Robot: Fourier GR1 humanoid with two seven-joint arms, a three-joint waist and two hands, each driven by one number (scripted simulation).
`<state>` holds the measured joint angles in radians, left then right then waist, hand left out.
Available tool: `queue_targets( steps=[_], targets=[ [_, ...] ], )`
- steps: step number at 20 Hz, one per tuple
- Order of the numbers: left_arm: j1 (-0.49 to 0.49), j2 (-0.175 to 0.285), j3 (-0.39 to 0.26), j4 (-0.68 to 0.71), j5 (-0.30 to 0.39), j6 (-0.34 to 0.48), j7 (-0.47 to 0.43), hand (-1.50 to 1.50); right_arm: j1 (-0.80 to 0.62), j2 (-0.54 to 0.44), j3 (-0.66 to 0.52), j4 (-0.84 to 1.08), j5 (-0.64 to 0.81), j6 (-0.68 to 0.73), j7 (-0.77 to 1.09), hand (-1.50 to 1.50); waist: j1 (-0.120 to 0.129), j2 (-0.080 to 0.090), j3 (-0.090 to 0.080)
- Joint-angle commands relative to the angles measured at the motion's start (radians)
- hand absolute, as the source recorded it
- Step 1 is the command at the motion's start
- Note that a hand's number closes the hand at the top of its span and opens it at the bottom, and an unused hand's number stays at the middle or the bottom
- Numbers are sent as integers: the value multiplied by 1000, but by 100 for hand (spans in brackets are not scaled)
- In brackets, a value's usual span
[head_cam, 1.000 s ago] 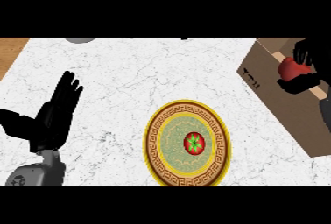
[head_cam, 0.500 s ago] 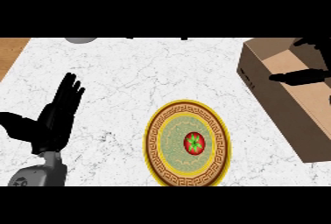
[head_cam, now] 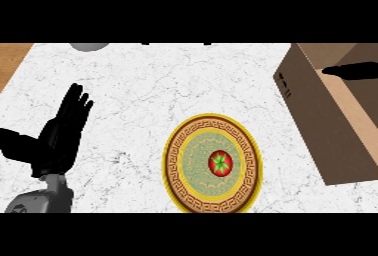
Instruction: Pick the bell pepper from the plate and place it in the cardboard box
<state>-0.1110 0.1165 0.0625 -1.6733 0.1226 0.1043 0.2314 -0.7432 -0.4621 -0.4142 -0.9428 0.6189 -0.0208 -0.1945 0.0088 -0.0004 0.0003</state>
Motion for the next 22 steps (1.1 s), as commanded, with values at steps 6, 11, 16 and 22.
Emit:
queue_targets(
  steps=[6, 11, 16, 22],
  targets=[
    [-13, -7, -4, 19, -22, 11, -25, 0, -87, -25, -242, 97, -335, 148, 41, -150, -2, 3, 0],
    [29, -7, -1, -24, -5, -2, -2, 0, 18, -116, -325, 152, -432, 200, -72, -150, -2, 3, 1],
    [9, -6, -10, -1, -13, -11, 2, 0, 61, -204, -371, 259, -483, 223, -163, -150, -1, 5, 1],
    [-1, 25, 52, 10, 35, -44, -8, 0, 112, -286, -359, 357, -526, 297, -271, -150, 0, 4, 0]
  ],
)
